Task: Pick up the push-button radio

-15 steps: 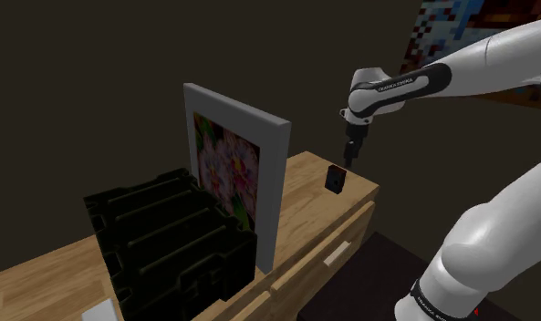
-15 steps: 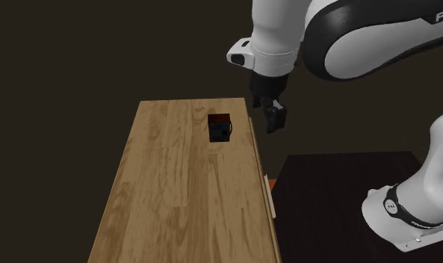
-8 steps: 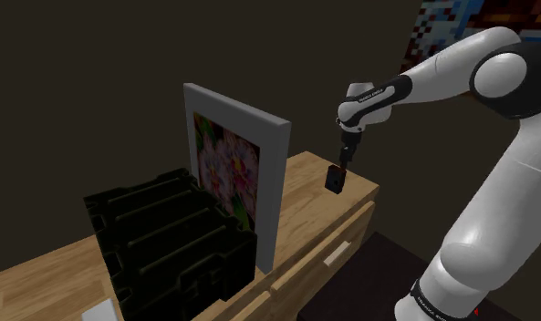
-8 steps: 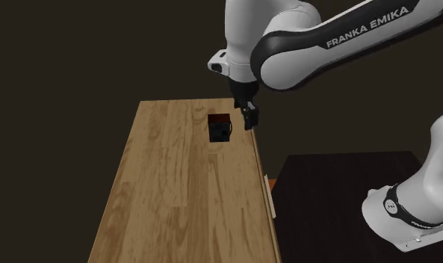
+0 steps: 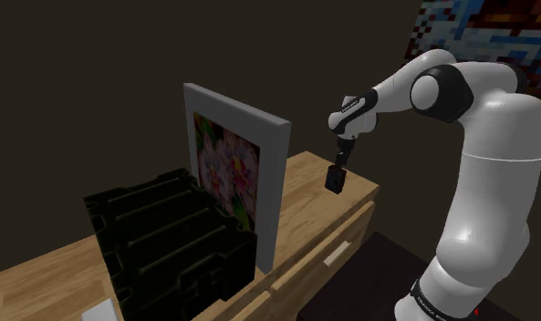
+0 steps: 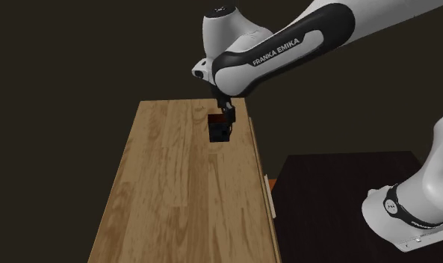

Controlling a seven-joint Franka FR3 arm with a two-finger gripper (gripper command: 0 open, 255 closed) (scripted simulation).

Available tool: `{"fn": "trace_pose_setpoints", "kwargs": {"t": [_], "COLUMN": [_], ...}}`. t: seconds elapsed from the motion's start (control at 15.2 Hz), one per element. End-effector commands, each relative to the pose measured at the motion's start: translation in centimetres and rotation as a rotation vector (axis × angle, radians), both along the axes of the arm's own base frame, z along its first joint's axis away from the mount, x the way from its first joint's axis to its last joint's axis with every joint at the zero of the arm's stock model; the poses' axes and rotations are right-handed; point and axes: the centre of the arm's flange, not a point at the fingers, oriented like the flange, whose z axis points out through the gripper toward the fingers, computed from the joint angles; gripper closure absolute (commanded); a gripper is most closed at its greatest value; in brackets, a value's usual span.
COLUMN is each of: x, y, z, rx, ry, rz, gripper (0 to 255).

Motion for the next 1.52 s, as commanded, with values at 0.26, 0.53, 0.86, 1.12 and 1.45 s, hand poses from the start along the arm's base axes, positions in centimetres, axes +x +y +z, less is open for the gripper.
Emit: {"fn": "trace_pose_setpoints", "kwargs": {"t": [0.26, 0.53, 0.86, 1.12, 1.45], "x": [1.0, 1.0, 1.0, 1.0, 1.0], "y": [-1.0, -1.0, -1.0, -1.0, -1.0], "z": [-3.1, -5.0, -5.0, -5.1, -3.5], "rx": [0.001, 0.001, 0.001, 0.001, 0.001], "ry": [-0.003, -0.003, -0.003, -0.003, -0.003], "rz": [0.004, 0.004, 0.004, 0.004, 0.004], "gripper": [0, 0, 255, 255, 255]}}
